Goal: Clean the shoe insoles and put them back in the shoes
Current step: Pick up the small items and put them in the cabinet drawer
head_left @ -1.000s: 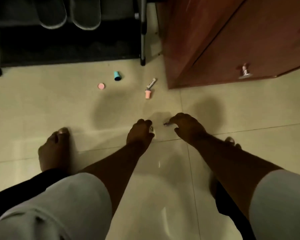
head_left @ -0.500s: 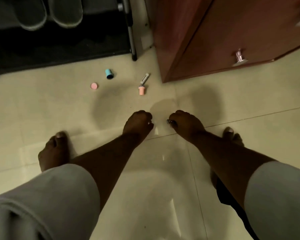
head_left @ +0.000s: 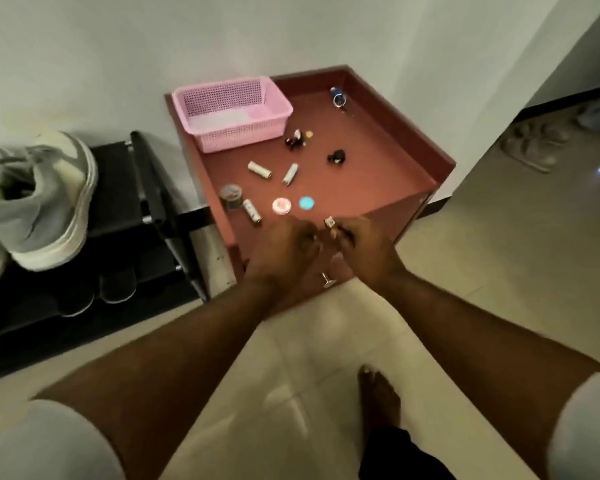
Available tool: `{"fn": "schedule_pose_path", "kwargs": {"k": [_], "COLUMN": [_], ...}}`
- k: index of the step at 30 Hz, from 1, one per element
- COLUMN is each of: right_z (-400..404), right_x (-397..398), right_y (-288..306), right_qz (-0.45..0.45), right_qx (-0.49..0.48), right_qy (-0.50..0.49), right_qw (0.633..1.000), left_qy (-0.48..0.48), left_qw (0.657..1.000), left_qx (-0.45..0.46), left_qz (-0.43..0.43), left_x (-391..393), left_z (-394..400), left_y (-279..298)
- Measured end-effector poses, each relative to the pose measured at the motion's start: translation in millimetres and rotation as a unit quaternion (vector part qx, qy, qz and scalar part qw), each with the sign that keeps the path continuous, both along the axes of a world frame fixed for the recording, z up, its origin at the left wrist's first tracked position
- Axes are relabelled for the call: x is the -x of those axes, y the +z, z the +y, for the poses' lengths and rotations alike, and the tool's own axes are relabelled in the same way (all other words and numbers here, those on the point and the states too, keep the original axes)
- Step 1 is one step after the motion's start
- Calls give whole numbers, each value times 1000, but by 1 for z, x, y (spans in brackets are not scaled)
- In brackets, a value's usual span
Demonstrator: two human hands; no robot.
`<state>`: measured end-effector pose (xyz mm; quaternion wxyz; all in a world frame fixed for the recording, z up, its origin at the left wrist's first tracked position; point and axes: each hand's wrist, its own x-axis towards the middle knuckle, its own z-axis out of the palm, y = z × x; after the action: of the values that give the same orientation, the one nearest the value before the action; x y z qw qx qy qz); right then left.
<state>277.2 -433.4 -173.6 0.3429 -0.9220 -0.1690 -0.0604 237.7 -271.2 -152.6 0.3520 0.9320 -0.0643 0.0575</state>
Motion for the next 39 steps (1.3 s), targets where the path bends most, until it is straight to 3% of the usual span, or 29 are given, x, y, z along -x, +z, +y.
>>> {"fn": "schedule_pose_path", "kwargs": {"k": [5, 11, 15, 18, 22, 25, 27, 31, 35, 39], "right_z": [-10, 3, 12, 12, 17, 32, 48, 90, 127, 164], "right_x": [-77, -151, -161, -138, -72, -7, 43, 114, 132, 114], "right_y": [21, -5, -14, -7, 6, 8, -3, -44, -80, -140], "right_qz": [-25, 17, -8, -43, -121, -124, -99, -16, 71, 158], "right_qx": [32, 184, 228, 205, 115, 60, 64, 102, 125, 159], "right_qy": [-42, -59, -96, -114, -50, 49, 111, 218, 206, 179], "right_qw": [998, 981, 969, 971, 985, 989, 987, 971, 968, 958], "left_qy": [52, 103, 89, 87, 98, 126, 155, 236, 251, 238], "left_qw": [997, 969, 963, 959, 981, 983, 979, 971, 950, 934], "left_qx": [-60, -222, -248, -270, -165, -57, -25, -21, -52, -22], "left_qz": [-22, 23, 62, 11, -37, -122, -127, 26, 179, 265], "left_x": [-84, -157, -174, -154, -86, -7, 55, 147, 180, 169], "left_z": [-12, -18, -20, -19, 0, 22, 46, 102, 130, 146], "left_y": [17, -5, -13, -4, 10, 11, -1, -57, -108, -179]}}
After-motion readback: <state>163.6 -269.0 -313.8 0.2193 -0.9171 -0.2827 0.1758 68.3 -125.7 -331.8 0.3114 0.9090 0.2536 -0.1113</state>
